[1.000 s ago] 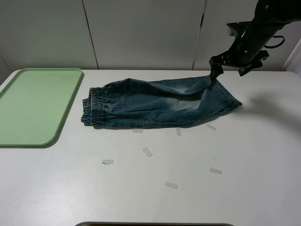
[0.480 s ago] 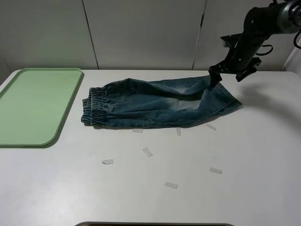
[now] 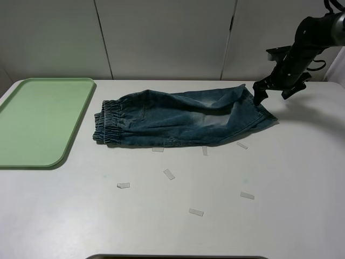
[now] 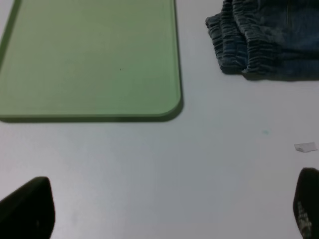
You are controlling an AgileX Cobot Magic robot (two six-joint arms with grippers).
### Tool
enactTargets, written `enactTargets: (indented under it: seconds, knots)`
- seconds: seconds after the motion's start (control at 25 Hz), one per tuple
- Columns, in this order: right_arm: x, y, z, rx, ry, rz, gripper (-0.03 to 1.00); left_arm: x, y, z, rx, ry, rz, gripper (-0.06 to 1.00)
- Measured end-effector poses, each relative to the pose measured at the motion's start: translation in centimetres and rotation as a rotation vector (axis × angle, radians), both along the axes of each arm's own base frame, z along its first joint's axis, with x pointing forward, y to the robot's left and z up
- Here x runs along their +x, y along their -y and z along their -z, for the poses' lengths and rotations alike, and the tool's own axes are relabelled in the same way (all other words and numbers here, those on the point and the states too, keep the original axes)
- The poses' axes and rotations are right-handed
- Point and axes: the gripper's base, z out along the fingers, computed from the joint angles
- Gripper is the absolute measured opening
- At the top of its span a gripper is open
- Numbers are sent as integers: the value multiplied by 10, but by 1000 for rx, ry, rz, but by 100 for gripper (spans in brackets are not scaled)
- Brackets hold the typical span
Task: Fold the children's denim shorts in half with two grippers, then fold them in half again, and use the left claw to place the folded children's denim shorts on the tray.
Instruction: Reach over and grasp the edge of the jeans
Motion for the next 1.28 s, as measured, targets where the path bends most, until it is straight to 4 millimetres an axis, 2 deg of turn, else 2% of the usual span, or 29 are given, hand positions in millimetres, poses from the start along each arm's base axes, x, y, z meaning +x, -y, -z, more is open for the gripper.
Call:
enactTargets:
  seconds: [0.16, 0.56, 1.12, 1.2, 1.28]
  knots:
    - [1, 0, 4, 18, 6, -6, 69, 0, 0, 0, 1, 0, 0, 95]
    - [2, -3, 30, 58, -29, -2, 69, 0, 0, 0, 1, 0, 0, 95]
    - [4, -3, 34, 66, -31, 10, 69, 0, 0, 0, 1, 0, 0, 95]
    - [4, -3, 33, 66, -30, 11, 64, 0, 0, 0, 1, 0, 0, 95]
    - [4, -3, 34, 68, -31, 14, 54, 0, 0, 0, 1, 0, 0, 95]
